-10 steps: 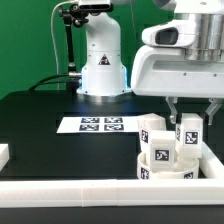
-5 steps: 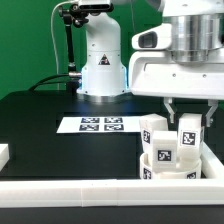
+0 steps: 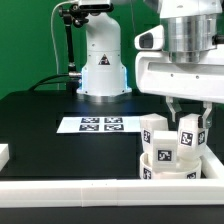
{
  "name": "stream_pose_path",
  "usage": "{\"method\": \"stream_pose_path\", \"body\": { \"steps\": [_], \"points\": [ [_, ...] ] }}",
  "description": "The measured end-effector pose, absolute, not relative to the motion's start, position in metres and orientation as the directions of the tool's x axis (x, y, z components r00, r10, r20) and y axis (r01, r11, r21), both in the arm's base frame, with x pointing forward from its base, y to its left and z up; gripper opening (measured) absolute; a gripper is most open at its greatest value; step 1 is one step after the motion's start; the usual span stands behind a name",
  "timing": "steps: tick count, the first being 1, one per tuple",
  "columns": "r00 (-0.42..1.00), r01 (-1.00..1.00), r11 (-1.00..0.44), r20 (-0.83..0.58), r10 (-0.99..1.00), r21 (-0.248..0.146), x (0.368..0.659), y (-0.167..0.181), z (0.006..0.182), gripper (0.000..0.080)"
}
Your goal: Assemble stool
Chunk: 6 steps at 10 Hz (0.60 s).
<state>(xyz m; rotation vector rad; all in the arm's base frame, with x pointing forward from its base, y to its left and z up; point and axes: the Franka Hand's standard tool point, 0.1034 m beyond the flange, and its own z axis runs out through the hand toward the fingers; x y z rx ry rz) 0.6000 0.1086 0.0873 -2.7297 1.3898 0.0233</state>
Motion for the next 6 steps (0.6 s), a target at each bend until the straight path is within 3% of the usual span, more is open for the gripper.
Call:
{"method": "stream_pose_path", "body": {
  "steps": [5, 6],
  "points": [
    [0.333, -0.943, -0.331, -0.067, -0.940, -0.048, 0.5996, 0.1114, 0.0870, 0.0338],
    [0.255, -0.966, -0.250, -0.080, -0.964, -0.070, 0.6018, 0.1111, 0.0866, 0.0338]
  ]
}}
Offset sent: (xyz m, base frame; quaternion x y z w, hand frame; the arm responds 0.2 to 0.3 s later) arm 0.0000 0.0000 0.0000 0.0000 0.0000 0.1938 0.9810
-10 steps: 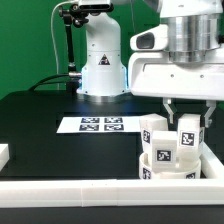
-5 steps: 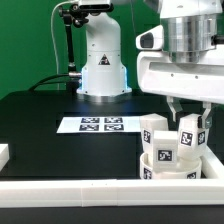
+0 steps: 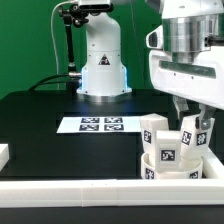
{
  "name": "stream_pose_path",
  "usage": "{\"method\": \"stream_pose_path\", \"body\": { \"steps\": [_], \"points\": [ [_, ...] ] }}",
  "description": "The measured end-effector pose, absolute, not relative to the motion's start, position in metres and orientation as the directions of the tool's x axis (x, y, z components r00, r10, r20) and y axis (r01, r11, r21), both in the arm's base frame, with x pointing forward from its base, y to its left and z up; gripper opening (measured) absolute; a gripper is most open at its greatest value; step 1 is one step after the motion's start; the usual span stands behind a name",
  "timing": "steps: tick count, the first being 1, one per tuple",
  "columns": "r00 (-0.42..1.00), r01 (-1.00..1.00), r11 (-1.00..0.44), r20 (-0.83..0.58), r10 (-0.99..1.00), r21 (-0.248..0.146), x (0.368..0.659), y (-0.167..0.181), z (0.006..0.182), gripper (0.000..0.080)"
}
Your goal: Assemble stool
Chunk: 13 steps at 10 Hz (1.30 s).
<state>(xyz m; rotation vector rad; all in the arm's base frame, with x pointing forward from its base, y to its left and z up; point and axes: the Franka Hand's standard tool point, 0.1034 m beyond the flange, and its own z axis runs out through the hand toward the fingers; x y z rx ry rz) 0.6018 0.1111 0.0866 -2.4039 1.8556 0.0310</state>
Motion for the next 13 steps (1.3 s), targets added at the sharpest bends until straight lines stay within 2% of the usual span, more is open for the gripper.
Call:
{"method": "stream_pose_path", "body": {
  "steps": [2, 5, 7, 8, 9, 10, 13],
  "points": [
    [0.070, -0.993, -0.059, -0.109, -0.992, -0.100, 0.604, 0.113, 0.087, 0.0338],
    [-0.155, -0.979, 0.173, -0.161, -0.975, -0.106, 0.606, 0.117, 0.086, 0.0338],
    [-0.220, -0.967, 0.239, -0.174, -0.960, -0.093, 0.606, 0.119, 0.086, 0.0338],
    [-0.209, -0.969, 0.227, -0.173, -0.963, -0.095, 0.605, 0.119, 0.085, 0.0507],
    [-0.208, -0.970, 0.226, -0.172, -0.963, -0.094, 0.605, 0.119, 0.085, 0.0605],
    [-0.190, -0.975, 0.206, -0.169, -0.967, -0.080, 0.604, 0.119, 0.084, 0.0636],
    [-0.112, -0.985, 0.132, -0.174, -0.978, -0.112, 0.611, 0.124, 0.098, 0.0649]
  ]
}}
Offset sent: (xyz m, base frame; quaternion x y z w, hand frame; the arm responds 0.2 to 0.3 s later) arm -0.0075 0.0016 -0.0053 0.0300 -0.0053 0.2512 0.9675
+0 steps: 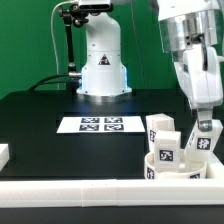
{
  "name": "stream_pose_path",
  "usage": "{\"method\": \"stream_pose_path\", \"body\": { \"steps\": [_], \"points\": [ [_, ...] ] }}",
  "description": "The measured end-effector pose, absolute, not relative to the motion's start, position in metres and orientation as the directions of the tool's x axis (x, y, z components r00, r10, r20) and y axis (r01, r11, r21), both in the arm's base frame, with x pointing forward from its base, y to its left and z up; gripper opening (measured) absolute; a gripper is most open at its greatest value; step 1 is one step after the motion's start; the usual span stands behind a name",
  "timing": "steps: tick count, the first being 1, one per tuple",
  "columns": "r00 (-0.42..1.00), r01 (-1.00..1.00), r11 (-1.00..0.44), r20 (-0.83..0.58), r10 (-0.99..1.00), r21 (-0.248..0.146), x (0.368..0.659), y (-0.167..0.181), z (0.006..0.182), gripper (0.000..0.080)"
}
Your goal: Assemble stool
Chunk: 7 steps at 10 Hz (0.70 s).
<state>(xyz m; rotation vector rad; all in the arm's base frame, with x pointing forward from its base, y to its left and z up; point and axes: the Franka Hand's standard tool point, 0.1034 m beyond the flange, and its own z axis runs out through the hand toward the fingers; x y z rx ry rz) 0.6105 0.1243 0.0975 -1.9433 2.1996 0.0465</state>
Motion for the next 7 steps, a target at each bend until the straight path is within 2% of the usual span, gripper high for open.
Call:
{"method": "stream_pose_path", "body": {
  "steps": [4, 6, 7],
  "points": [
    [0.163, -0.978, -0.142, -0.135, -0.977, -0.152, 0.6098, 0.1231, 0.0951, 0.0649],
    [0.438, -0.892, -0.427, -0.054, -0.897, -0.146, 0.6119, 0.1292, 0.0997, 0.0649],
    [0.566, -0.816, -0.557, -0.013, -0.825, -0.157, 0.6135, 0.1322, 0.0999, 0.0649]
  ]
}}
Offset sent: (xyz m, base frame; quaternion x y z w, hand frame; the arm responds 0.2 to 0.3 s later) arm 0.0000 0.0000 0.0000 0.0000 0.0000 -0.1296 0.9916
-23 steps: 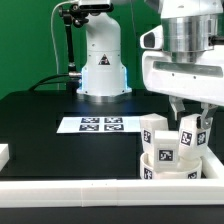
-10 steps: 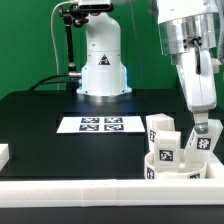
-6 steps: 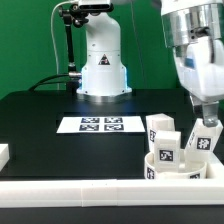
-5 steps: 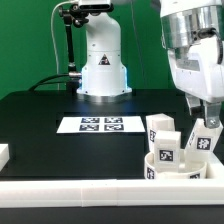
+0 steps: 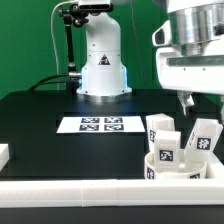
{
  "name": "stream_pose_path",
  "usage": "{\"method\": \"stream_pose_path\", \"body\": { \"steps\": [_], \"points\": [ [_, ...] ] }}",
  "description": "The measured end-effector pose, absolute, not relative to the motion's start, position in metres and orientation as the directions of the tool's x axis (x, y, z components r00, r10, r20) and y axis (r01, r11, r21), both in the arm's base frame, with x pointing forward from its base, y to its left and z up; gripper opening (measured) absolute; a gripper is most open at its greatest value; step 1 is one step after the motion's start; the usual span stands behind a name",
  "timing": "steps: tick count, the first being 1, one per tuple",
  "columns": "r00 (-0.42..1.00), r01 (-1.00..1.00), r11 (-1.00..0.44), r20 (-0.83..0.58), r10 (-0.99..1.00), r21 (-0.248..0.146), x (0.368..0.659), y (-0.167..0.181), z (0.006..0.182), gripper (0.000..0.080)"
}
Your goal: Assemble stool
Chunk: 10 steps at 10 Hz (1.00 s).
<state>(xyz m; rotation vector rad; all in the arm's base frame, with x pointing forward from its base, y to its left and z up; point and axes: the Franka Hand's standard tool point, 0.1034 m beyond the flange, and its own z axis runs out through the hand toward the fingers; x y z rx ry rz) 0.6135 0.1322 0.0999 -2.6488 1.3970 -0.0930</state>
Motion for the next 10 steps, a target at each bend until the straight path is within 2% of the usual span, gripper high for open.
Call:
{"method": "stream_pose_path", "body": {
  "steps": [1, 5, 7, 10],
  "points": [
    [0.648, -0.752, -0.640, 0.005, -0.762, -0.159, 0.6136, 0.1325, 0.0991, 0.0649],
    [0.817, -0.563, -0.813, 0.050, -0.575, -0.149, 0.6139, 0.1315, 0.0989, 0.0649],
    [0.918, -0.368, -0.921, 0.109, -0.382, -0.126, 0.6127, 0.1329, 0.0964, 0.0649],
    [0.988, -0.042, -0.996, 0.148, -0.053, -0.074, 0.6121, 0.1352, 0.0952, 0.0649]
  ]
}}
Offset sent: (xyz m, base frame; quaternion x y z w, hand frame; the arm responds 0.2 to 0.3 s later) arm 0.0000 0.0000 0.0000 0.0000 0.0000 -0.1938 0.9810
